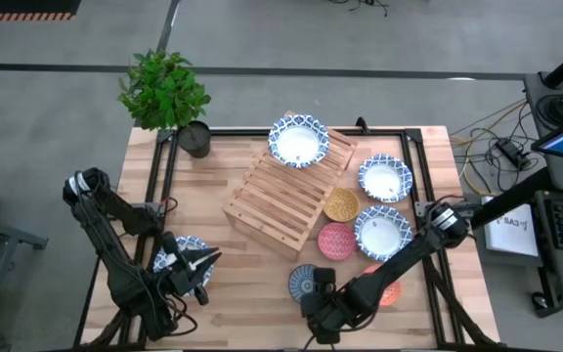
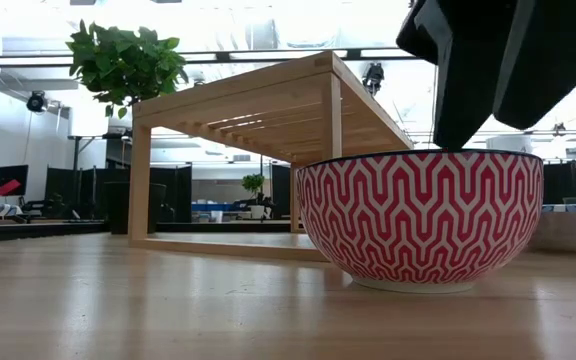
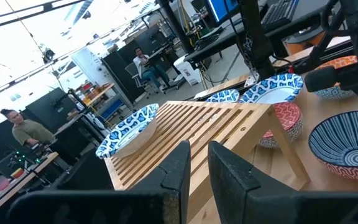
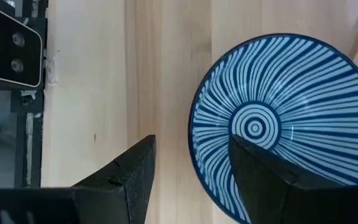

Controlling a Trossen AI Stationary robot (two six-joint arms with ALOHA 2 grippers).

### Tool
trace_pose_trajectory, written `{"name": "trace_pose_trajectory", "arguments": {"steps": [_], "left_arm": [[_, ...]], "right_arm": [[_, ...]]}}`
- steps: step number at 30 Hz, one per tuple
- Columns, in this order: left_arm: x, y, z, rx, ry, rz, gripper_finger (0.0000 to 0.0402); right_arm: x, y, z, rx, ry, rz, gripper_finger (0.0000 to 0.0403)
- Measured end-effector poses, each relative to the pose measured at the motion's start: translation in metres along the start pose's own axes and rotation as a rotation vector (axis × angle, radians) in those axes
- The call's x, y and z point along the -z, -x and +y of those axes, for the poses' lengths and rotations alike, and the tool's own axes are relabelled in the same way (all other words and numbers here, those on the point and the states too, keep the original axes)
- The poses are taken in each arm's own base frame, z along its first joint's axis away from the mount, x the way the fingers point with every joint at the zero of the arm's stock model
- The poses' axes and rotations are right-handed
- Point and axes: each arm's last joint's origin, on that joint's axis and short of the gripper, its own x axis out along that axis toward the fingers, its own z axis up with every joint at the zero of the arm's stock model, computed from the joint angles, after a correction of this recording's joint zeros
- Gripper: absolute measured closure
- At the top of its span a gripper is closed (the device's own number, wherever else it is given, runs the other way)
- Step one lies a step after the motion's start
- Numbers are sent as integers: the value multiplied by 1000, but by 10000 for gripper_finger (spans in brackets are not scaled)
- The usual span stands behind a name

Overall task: Place and stack bowls onto a shelf
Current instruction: Put the blue patterned bowl on the shelf

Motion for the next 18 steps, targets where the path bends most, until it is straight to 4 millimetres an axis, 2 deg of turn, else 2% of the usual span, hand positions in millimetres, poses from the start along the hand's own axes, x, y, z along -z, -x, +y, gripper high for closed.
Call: {"name": "trace_pose_trajectory", "arguments": {"steps": [12,18], "left_arm": [[0,0,0,0,-2,0,363],[0,0,0,0,-2,0,363]], "right_arm": [[4,-26,-2,42,59,49,212],[1,-25,-5,40,57,41,254]]}}
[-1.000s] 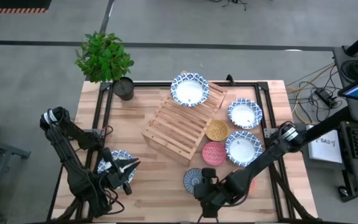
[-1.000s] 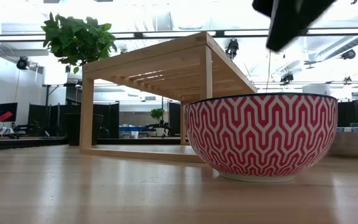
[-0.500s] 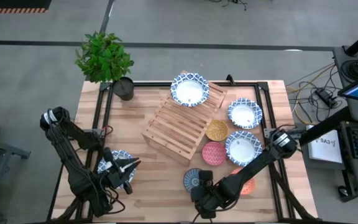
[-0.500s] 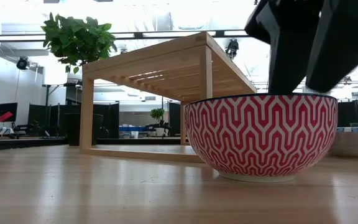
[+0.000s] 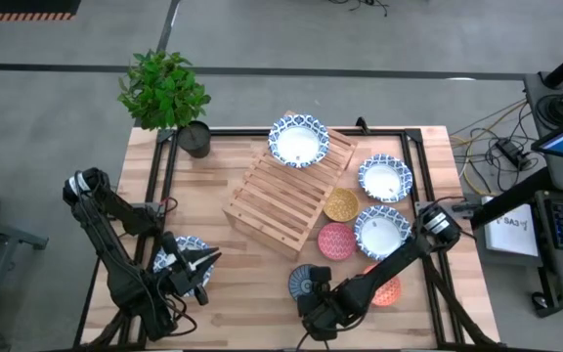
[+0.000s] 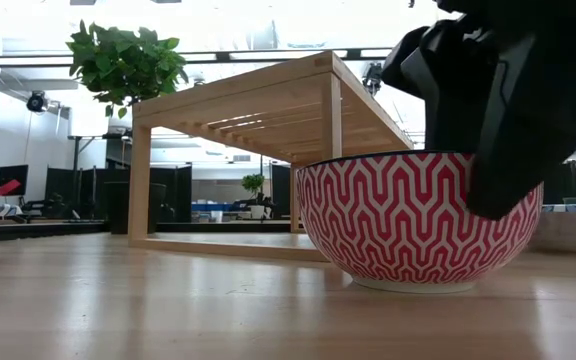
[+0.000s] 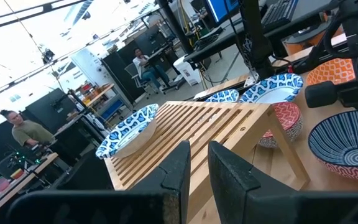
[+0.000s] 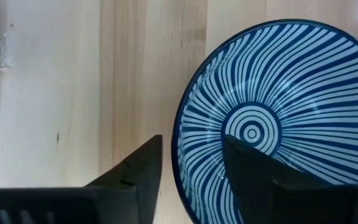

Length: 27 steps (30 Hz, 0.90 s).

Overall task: Place and stack bowls onto a shelf
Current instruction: Put the blue patterned bowl on the shelf

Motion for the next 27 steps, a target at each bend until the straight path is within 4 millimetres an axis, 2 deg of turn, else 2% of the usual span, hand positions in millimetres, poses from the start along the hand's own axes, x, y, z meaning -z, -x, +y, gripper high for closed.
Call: {"name": "trace_pose_trajectory", "arguments": {"steps": [8,13,21,27], "left_arm": [[0,0,0,0,0,0,363],[0,0,0,0,-1,0,363],[0,0,0,0,0,0,363],[0,0,0,-1,0,1,363]], "right_arm": [[0,1,1,-18,13,0,342],[0,1,2,-43,22,13,383],[-4,13,2,-87,23,-23,388],[-19,28,10,-184,79,-192,389]]}}
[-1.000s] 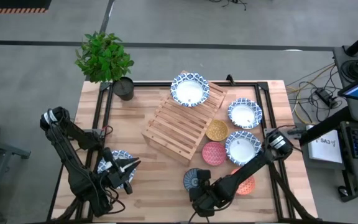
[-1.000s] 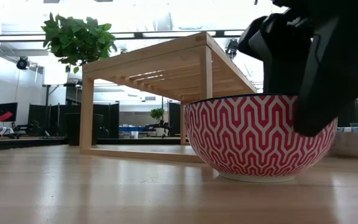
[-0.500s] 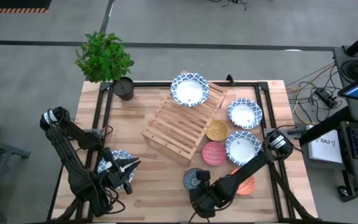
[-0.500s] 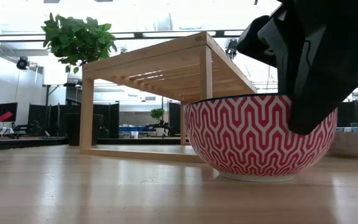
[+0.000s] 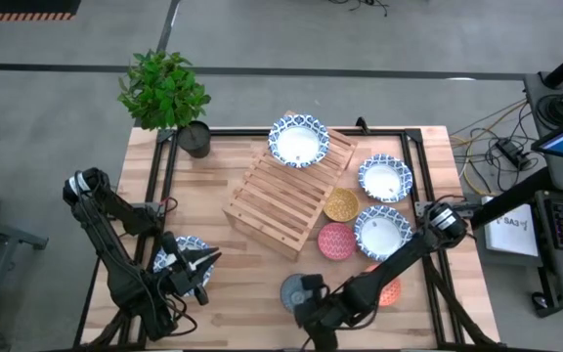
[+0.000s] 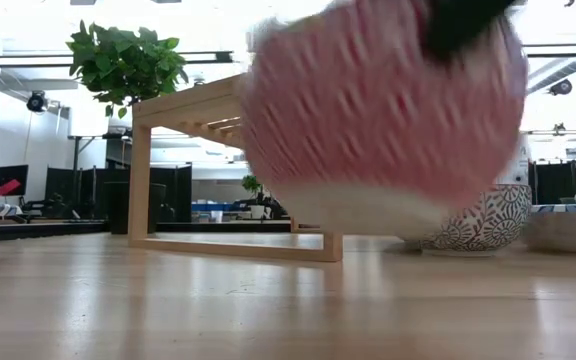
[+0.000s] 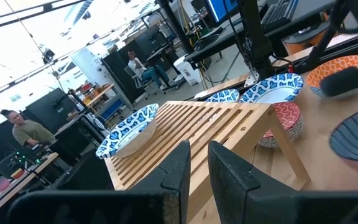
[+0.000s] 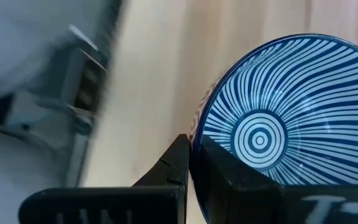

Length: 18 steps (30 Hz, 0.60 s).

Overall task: Place and stack bowls onto a shelf
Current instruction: Put the blue patterned bowl on the shelf

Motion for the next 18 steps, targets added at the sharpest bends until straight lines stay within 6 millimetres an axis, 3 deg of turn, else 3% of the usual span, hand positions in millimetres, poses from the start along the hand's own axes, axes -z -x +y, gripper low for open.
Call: {"name": "trace_pose_trajectory", "arguments": {"steps": [5,10,18], "left_arm": [[0,0,0,-1,0,1,363],[0,0,0,-1,-3,1,363],[0,0,0,3,-3,7,363]], "right_arm": [[-24,18,7,-41,117,-119,389],[-58,50,8,-6,283,-236,389],[-95,109,-10,290,481,-279,390]]}}
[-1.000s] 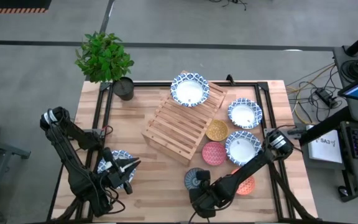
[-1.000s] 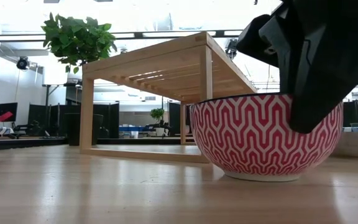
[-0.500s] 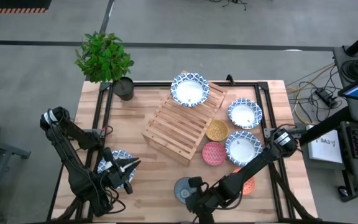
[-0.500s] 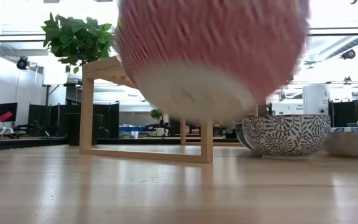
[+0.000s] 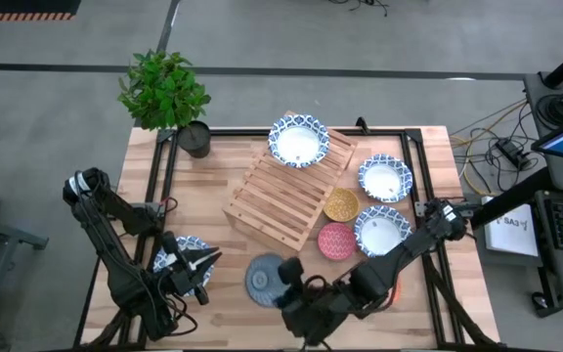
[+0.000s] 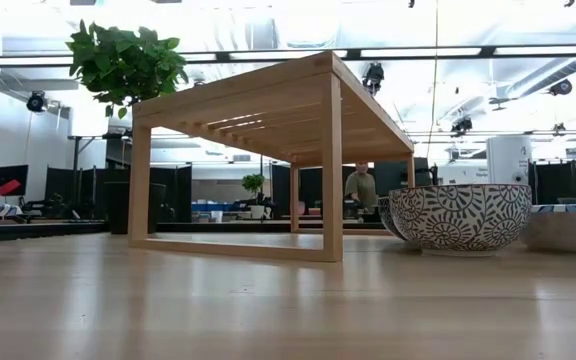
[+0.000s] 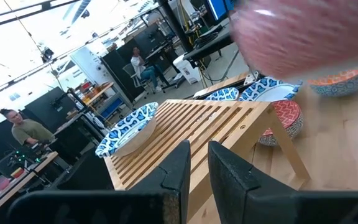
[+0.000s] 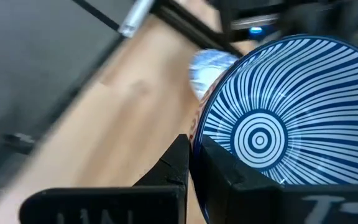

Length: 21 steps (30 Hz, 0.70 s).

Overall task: Place and stack bowls onto a shelf
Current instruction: Put the blue patterned bowl on the shelf

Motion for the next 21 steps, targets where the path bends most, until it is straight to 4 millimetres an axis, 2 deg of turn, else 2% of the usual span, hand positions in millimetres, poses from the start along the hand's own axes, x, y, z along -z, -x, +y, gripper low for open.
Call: {"name": "trace_pose_trajectory", "arguments": {"steps": [4,7,15,21], "left_arm": [[0,0,0,0,-3,0,363],[0,0,0,0,-3,0,363],[0,0,0,0,-9,1,363],[0,0,0,0,-11,1,363]], "right_arm": [[-2,6,-33,67,37,38,390],[5,4,-61,98,35,87,390],[42,-17,-123,42,-30,238,390],[67,-25,-158,27,-99,317,390]]}}
